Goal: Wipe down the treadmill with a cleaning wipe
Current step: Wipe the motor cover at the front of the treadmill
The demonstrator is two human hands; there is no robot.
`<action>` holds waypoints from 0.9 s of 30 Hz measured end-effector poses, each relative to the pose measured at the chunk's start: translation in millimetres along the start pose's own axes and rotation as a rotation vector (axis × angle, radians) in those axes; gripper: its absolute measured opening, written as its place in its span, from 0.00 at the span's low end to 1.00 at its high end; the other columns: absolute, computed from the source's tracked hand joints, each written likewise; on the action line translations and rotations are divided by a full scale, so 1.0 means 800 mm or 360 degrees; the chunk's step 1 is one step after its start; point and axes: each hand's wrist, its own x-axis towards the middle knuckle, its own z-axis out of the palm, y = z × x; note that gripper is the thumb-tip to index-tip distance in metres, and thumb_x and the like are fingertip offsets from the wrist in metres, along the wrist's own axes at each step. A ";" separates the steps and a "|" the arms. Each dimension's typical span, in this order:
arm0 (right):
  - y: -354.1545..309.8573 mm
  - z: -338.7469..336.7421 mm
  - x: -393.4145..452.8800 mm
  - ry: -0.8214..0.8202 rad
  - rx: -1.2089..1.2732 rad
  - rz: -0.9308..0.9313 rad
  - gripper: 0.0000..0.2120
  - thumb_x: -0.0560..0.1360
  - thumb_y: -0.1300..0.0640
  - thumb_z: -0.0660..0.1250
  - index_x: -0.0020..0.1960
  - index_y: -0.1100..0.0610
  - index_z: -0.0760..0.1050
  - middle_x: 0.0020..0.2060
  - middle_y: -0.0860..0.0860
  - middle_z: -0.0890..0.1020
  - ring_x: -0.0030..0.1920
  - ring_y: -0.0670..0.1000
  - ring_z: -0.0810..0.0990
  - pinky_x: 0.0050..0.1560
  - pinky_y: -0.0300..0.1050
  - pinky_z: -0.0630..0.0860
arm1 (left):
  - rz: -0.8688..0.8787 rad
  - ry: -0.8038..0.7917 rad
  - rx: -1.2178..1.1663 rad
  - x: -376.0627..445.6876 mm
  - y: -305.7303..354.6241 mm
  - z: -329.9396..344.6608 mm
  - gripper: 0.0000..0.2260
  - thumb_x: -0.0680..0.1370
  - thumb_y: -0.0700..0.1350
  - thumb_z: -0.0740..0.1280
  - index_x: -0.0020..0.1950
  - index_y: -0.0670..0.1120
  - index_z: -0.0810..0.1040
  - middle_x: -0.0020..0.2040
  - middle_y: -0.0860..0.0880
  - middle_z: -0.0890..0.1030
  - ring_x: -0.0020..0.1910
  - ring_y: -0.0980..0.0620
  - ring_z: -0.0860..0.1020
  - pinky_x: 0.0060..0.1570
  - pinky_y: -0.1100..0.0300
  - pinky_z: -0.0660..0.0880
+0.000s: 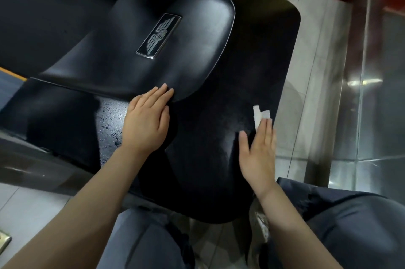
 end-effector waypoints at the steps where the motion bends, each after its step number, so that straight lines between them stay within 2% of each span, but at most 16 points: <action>1: -0.007 0.004 -0.006 0.0015 -0.0022 -0.0056 0.39 0.79 0.34 0.45 0.80 0.58 0.42 0.80 0.53 0.46 0.79 0.55 0.44 0.78 0.53 0.45 | 0.0002 -0.0001 -0.0001 0.000 0.000 0.000 0.22 0.81 0.49 0.52 0.74 0.50 0.71 0.75 0.52 0.70 0.74 0.51 0.67 0.72 0.52 0.61; 5: -0.083 0.023 0.030 -0.0061 -0.0355 -0.0889 0.38 0.79 0.35 0.48 0.80 0.56 0.44 0.80 0.52 0.47 0.79 0.54 0.44 0.78 0.53 0.42 | 0.0022 0.0019 0.0000 0.001 0.000 -0.001 0.21 0.81 0.48 0.53 0.73 0.49 0.72 0.74 0.51 0.71 0.74 0.51 0.68 0.71 0.54 0.60; 6: -0.084 0.021 0.051 -0.0070 -0.0368 -0.0945 0.38 0.79 0.35 0.49 0.80 0.56 0.44 0.80 0.51 0.48 0.79 0.53 0.44 0.78 0.53 0.43 | 0.0028 0.0019 -0.0002 0.000 0.000 0.000 0.21 0.81 0.47 0.53 0.73 0.49 0.72 0.74 0.51 0.71 0.74 0.51 0.68 0.71 0.54 0.60; 7: -0.075 0.013 0.071 -0.0043 -0.0338 -0.0843 0.37 0.80 0.36 0.50 0.80 0.56 0.45 0.80 0.51 0.49 0.79 0.54 0.45 0.78 0.54 0.44 | 0.0029 0.0021 -0.0008 0.000 0.000 0.000 0.21 0.81 0.47 0.53 0.73 0.49 0.72 0.74 0.51 0.71 0.74 0.51 0.68 0.71 0.53 0.61; 10: -0.016 -0.010 0.094 0.0036 -0.0109 -0.0199 0.36 0.81 0.38 0.48 0.80 0.56 0.43 0.80 0.52 0.47 0.79 0.53 0.43 0.78 0.53 0.44 | 0.0022 0.0022 -0.0008 -0.002 0.002 0.000 0.21 0.82 0.48 0.53 0.73 0.49 0.72 0.74 0.52 0.71 0.74 0.51 0.68 0.72 0.53 0.61; 12: -0.018 -0.011 0.085 -0.0006 -0.0063 0.0012 0.36 0.81 0.38 0.48 0.80 0.57 0.41 0.80 0.52 0.45 0.79 0.53 0.41 0.78 0.52 0.42 | 0.0014 0.0022 -0.0014 -0.001 0.003 -0.002 0.21 0.81 0.48 0.53 0.73 0.49 0.72 0.74 0.52 0.71 0.73 0.51 0.68 0.72 0.53 0.61; 14: -0.062 -0.001 0.084 -0.0002 -0.0085 -0.0259 0.37 0.81 0.38 0.50 0.80 0.57 0.41 0.80 0.52 0.45 0.79 0.54 0.42 0.77 0.52 0.42 | 0.0008 0.0015 -0.0023 0.000 0.002 -0.004 0.21 0.81 0.48 0.53 0.73 0.49 0.72 0.74 0.52 0.71 0.73 0.51 0.68 0.71 0.52 0.61; 17: -0.102 0.004 0.104 -0.0133 -0.0284 -0.0942 0.37 0.80 0.36 0.50 0.80 0.54 0.41 0.80 0.50 0.45 0.79 0.52 0.42 0.77 0.52 0.42 | 0.0001 0.0008 -0.0031 0.000 0.002 -0.005 0.22 0.81 0.48 0.53 0.73 0.50 0.72 0.74 0.52 0.72 0.73 0.51 0.68 0.72 0.52 0.62; 18: -0.088 0.002 0.118 -0.0104 -0.0298 -0.0956 0.37 0.79 0.36 0.51 0.80 0.52 0.43 0.80 0.50 0.49 0.79 0.53 0.46 0.77 0.53 0.46 | 0.0000 0.0007 -0.0039 0.001 0.001 -0.005 0.22 0.81 0.48 0.53 0.73 0.50 0.72 0.73 0.52 0.72 0.73 0.51 0.68 0.71 0.53 0.62; 20: -0.032 -0.010 0.149 0.0063 -0.0146 -0.0626 0.36 0.78 0.37 0.54 0.80 0.51 0.47 0.77 0.51 0.57 0.76 0.56 0.57 0.75 0.56 0.57 | 0.0001 0.0002 -0.0044 0.001 0.000 -0.005 0.22 0.81 0.48 0.53 0.73 0.50 0.72 0.73 0.52 0.72 0.73 0.52 0.68 0.71 0.54 0.61; 21: -0.004 -0.019 0.158 0.0101 0.0014 -0.0361 0.36 0.78 0.36 0.52 0.80 0.52 0.48 0.77 0.52 0.57 0.76 0.56 0.57 0.75 0.57 0.58 | -0.0001 0.0002 -0.0035 0.000 0.001 -0.005 0.22 0.81 0.48 0.53 0.73 0.50 0.72 0.73 0.52 0.72 0.73 0.52 0.68 0.71 0.55 0.60; 23: 0.016 -0.027 0.162 0.0026 0.0195 0.0077 0.38 0.79 0.36 0.51 0.80 0.55 0.45 0.79 0.53 0.50 0.78 0.56 0.50 0.77 0.56 0.51 | -0.0008 0.0008 -0.0018 0.000 0.002 -0.005 0.21 0.81 0.48 0.53 0.73 0.49 0.72 0.73 0.52 0.72 0.73 0.52 0.68 0.71 0.56 0.59; 24: 0.005 -0.024 0.159 -0.0003 0.0129 0.0113 0.38 0.80 0.36 0.51 0.80 0.57 0.43 0.79 0.54 0.49 0.79 0.57 0.48 0.78 0.55 0.49 | -0.0007 0.0013 -0.0018 0.001 0.003 -0.005 0.21 0.81 0.47 0.53 0.73 0.49 0.72 0.73 0.52 0.72 0.73 0.52 0.68 0.71 0.57 0.59; 25: -0.016 -0.018 0.153 0.0022 0.0022 -0.0014 0.38 0.80 0.37 0.51 0.80 0.58 0.43 0.79 0.55 0.48 0.79 0.58 0.47 0.78 0.55 0.47 | -0.0006 0.0011 -0.0019 0.001 0.004 -0.005 0.21 0.81 0.47 0.53 0.73 0.49 0.73 0.73 0.52 0.72 0.73 0.51 0.69 0.71 0.57 0.59; 27: -0.065 -0.008 0.140 -0.0019 -0.0175 -0.0523 0.38 0.80 0.37 0.51 0.80 0.57 0.42 0.79 0.52 0.45 0.79 0.55 0.42 0.78 0.51 0.41 | -0.0015 -0.0006 -0.0014 -0.001 0.004 -0.005 0.21 0.82 0.48 0.53 0.73 0.49 0.72 0.74 0.52 0.71 0.73 0.52 0.68 0.72 0.55 0.60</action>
